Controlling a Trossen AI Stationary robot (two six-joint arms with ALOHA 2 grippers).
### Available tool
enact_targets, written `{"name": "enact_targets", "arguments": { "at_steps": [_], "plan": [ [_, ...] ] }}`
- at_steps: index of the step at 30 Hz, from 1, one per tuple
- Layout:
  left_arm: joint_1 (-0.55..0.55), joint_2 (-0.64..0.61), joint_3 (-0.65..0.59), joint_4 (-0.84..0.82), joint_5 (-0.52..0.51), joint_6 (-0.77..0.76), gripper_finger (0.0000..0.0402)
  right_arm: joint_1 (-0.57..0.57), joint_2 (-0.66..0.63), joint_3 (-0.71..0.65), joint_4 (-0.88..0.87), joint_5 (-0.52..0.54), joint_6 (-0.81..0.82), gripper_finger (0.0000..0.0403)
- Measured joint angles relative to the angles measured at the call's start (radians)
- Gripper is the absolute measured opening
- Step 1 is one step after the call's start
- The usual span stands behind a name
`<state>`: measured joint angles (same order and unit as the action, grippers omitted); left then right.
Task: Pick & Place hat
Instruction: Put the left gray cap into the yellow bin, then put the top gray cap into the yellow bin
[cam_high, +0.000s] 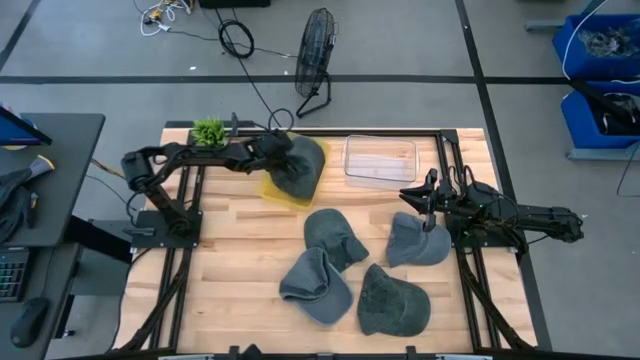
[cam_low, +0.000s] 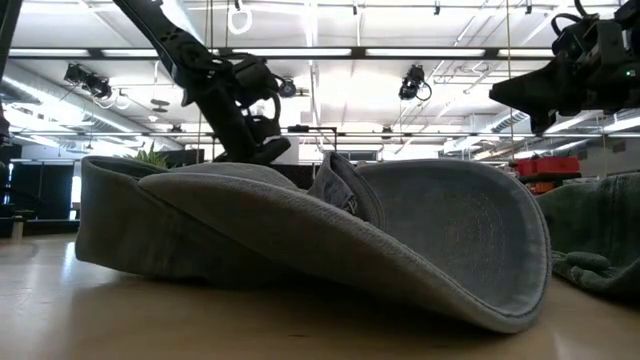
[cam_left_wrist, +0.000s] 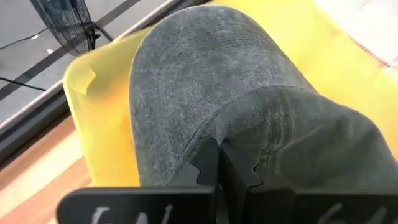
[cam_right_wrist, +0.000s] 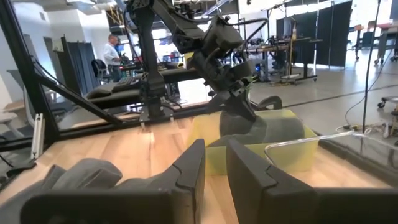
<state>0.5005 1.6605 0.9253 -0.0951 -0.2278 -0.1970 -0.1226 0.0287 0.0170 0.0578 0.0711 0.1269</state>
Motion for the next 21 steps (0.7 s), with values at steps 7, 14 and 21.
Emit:
{"name": "enact_targets", "arguments": {
  "at_steps": [7, 14, 21],
  "plan": [
    [0.031, 0.000, 0.000, -0.012, -0.001, 0.102, 0.0070, 0.000, 0.000, 0.000, 0.022, -0.001, 0.026, 0.0071],
    [0.007, -0.005, 0.048, 0.009, 0.001, 0.126, 0.0144, 0.000, 0.068, 0.000, 0.246, -0.039, -0.038, 0.0094],
    [-0.029, -0.026, 0.134, -0.123, 0.003, 0.215, 0.0170, 0.000, 0.246, 0.000, 0.355, -0.088, 0.039, 0.0167]
  ]
}}
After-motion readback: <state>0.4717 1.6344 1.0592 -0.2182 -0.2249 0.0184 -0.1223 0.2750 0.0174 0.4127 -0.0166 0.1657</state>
